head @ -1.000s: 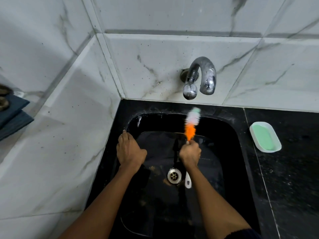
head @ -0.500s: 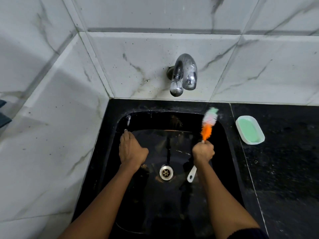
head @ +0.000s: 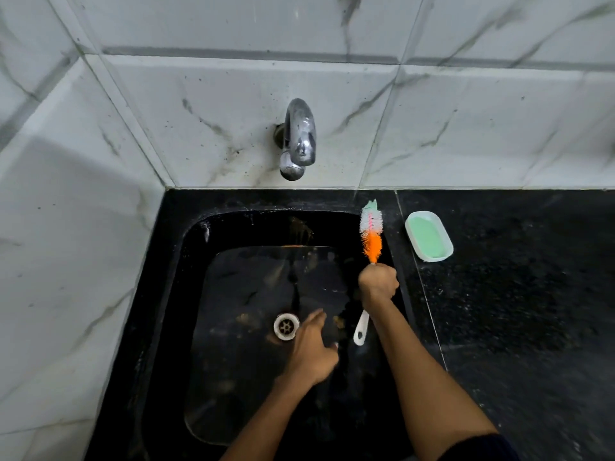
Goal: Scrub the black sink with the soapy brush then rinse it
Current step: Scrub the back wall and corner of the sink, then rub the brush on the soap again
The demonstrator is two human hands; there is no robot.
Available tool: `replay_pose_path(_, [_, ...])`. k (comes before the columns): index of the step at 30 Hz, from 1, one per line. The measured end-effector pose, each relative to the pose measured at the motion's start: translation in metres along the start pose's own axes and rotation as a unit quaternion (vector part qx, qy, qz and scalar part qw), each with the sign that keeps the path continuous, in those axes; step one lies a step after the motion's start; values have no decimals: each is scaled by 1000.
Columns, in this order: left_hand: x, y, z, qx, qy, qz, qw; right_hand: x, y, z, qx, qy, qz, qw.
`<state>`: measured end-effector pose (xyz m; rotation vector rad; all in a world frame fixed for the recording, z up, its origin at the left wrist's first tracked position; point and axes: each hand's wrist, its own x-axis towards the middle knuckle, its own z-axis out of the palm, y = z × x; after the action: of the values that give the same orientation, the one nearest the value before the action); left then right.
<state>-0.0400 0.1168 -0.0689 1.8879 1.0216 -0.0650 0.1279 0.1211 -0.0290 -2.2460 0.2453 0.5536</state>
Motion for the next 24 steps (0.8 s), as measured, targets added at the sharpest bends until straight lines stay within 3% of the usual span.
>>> replay_pose_path(3, [-22, 1, 25, -33, -9, 11, 999, -11, -1, 2, -35, -52, -34, 997])
replay_pose_path(8, [-58, -17, 62, -43, -54, -5, 998, -5, -1, -2, -35, -42, -39, 998])
replay_pose_path(11, [-71, -22, 75, -37, -70, -5, 997, -18, -4, 3, -58, -114, -71, 989])
replay_pose_path(15, [-77, -25, 82, -21, -66, 2, 998, -9, -12, -1, -39, -56, -61, 996])
replay_pose_path(20, [-79, -25, 87, 3, -71, 5, 997, -18, -10, 4, -44, -115, -86, 989])
replay_pose_path(24, [-81, -27, 87, 13, -72, 4, 997, -10, -15, 0, -27, -44, -51, 997])
